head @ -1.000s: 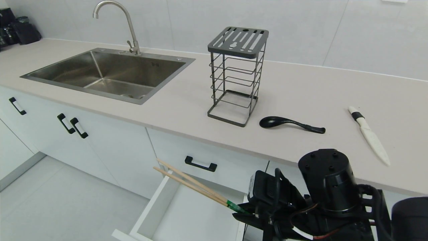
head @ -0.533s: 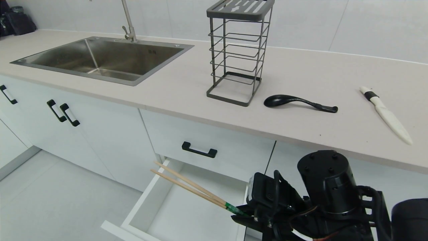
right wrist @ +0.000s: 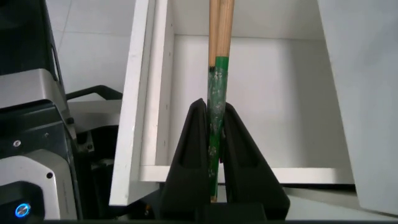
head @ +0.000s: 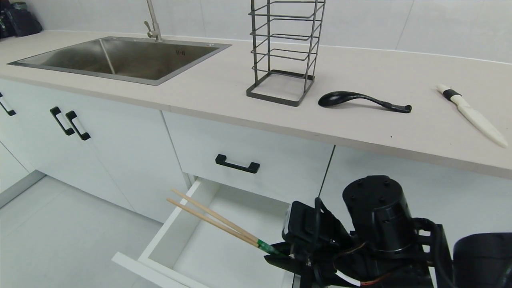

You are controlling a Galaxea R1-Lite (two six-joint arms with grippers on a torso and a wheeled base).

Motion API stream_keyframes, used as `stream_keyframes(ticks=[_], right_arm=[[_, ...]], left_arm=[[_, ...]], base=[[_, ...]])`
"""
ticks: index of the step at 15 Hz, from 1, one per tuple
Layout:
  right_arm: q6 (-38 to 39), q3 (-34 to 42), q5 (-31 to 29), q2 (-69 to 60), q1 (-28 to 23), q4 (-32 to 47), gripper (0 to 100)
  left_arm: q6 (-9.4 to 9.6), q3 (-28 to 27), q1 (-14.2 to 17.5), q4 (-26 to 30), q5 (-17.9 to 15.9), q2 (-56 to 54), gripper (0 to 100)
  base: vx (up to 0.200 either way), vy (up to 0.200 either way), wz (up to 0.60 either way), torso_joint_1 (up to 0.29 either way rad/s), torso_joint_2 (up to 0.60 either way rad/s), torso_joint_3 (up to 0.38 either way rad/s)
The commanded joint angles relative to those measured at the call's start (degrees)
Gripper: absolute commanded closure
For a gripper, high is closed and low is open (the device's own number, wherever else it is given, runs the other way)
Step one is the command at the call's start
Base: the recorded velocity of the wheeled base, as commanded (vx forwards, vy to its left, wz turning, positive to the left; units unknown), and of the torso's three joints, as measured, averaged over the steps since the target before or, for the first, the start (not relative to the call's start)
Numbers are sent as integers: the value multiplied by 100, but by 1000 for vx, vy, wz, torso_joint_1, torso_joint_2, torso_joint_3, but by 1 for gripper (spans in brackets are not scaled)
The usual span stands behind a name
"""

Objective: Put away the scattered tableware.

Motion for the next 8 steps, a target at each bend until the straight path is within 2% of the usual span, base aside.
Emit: stream_keyframes(ticks=[1,4,5,6,8], right_arm=[[-19,-2,3,249,43,11,100],[-11,-89,-76,425,-45,20,100],[-46,-423,-586,644,-160,28,100],[-37,-731,-841,855,-212,46,100],[-11,-1083,-1078,1172,-186,46,100]], left_arm=[[-1,0,0,1,9,9,0],[-1,0,0,1,0,9,0],[-1,0,0,1,0,9,0],[-1,0,0,1,0,9,0],[-1,0,0,1,0,9,0]], base=[[0,0,0,-27,119,46],[0,0,0,-7,110,36],[0,0,0,0,0,0],[0,0,0,0,0,0],[0,0,0,-1,9,28]])
